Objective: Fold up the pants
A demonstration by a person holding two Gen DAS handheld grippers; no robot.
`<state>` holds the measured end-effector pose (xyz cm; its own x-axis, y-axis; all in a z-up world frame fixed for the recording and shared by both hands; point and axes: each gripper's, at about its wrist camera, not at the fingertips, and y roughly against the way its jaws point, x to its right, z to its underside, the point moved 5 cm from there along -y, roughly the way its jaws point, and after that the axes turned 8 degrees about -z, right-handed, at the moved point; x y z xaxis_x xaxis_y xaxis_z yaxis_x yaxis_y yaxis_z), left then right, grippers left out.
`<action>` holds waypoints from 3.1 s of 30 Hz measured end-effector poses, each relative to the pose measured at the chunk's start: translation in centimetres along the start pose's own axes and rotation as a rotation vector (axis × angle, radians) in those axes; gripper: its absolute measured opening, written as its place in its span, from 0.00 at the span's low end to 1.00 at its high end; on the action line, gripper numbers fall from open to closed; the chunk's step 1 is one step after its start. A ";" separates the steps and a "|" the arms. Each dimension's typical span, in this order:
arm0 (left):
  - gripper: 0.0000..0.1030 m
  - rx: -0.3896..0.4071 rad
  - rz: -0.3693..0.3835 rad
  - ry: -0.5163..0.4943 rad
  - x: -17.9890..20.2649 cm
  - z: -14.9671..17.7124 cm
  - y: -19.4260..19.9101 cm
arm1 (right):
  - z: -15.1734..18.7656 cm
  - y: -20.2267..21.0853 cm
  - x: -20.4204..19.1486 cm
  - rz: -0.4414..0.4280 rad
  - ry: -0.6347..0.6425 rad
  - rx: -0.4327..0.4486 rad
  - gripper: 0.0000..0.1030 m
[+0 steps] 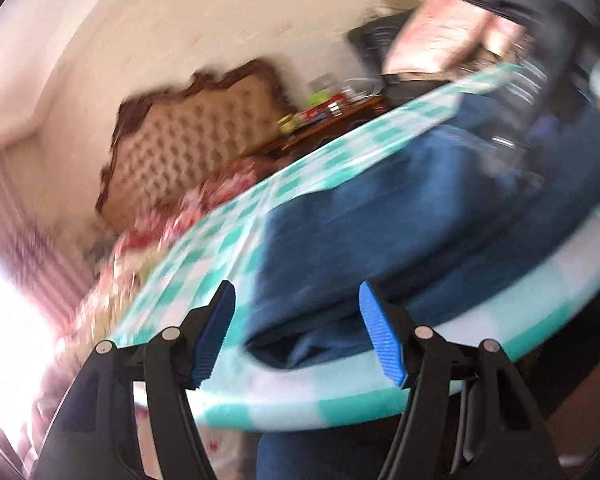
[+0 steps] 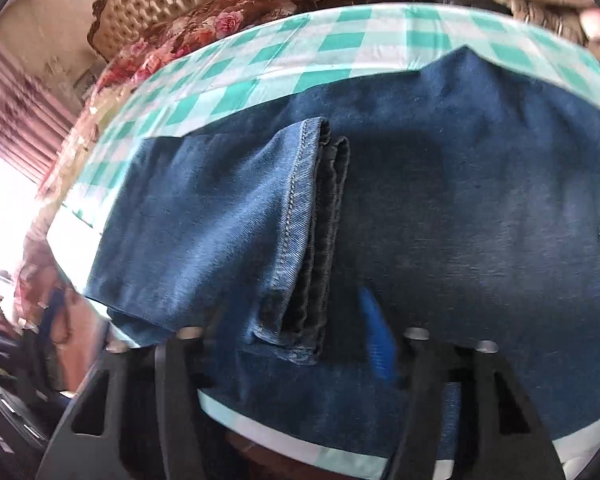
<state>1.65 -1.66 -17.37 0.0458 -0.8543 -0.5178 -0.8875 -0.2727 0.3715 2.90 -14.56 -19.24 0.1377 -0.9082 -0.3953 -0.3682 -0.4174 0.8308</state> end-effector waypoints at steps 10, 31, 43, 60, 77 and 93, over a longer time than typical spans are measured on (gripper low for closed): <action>0.63 -0.123 -0.055 -0.018 -3.5 3.1 -1.5 | -0.3 1.4 -0.2 -0.037 0.002 0.044 0.08; 0.51 0.094 0.140 -0.123 0.3 -1.6 4.0 | -0.8 4.8 6.0 -0.084 -0.173 0.055 0.26; 0.39 0.199 0.414 -0.455 17.5 -5.9 5.6 | -7.8 1.4 6.5 -0.180 -0.189 0.013 0.54; 0.14 0.154 0.452 -0.347 16.3 -7.3 6.1 | -9.4 0.0 6.3 -0.179 -0.182 -0.009 0.54; 0.13 0.182 0.428 -0.272 13.6 -9.7 7.1 | -9.4 -0.3 4.9 -0.232 -0.142 -0.034 0.14; 0.13 0.175 0.505 -0.326 18.5 -9.2 8.0 | -8.7 2.1 8.0 -0.138 -0.113 0.018 0.13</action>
<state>-0.40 -23.69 -16.92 -0.5169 -0.6724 -0.5298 -0.8262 0.2298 0.5144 11.23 -23.00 -17.30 0.0838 -0.8325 -0.5476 -0.3694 -0.5364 0.7588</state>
